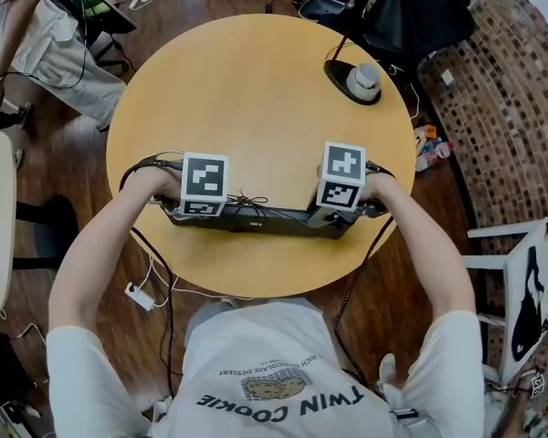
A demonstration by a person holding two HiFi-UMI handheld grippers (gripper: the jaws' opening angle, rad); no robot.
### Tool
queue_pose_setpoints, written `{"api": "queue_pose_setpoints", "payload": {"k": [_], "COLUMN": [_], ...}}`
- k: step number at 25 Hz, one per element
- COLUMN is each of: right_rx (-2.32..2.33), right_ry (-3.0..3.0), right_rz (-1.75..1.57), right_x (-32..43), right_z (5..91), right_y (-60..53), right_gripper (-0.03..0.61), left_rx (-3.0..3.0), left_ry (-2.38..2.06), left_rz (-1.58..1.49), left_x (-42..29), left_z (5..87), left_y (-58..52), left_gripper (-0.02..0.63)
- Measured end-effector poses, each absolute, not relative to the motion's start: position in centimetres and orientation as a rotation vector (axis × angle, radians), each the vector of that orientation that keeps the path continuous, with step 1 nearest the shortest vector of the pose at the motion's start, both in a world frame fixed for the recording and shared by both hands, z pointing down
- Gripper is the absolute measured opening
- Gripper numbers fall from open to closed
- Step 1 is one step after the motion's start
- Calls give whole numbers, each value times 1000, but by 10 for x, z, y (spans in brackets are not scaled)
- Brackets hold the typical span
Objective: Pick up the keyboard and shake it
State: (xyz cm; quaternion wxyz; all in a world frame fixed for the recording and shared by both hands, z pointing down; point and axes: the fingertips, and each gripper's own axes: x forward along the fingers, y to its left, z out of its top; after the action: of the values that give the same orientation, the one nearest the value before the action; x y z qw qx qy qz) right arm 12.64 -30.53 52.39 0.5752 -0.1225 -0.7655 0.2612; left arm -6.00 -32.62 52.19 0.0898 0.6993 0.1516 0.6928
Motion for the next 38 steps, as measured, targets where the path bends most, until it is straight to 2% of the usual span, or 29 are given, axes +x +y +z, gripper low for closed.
{"api": "queue_pose_setpoints", "payload": {"k": [6, 24, 34, 37, 38], "right_rx": [-322, -426, -368, -304, -292], "right_ry": [-1819, -1766, -1759, -1774, -1784], "right_rz": [628, 927, 1027, 1001, 1005], "right_x": [127, 128, 131, 131, 131], "right_z": [532, 570, 596, 608, 610], "right_y": [-338, -382, -399, -402, -402], "right_gripper": [91, 98, 103, 104, 106], "left_rx": [2093, 1942, 1937, 1988, 1999], "left_ry": [334, 551, 478, 406, 386], "left_rz": [2173, 2007, 1990, 2039, 2047], "left_x": [-59, -58, -56, -57, -57], "left_z": [535, 577, 600, 606, 606], "left_y": [-356, -394, -413, -419, -419], "left_gripper": [113, 129, 150, 87, 86]}}
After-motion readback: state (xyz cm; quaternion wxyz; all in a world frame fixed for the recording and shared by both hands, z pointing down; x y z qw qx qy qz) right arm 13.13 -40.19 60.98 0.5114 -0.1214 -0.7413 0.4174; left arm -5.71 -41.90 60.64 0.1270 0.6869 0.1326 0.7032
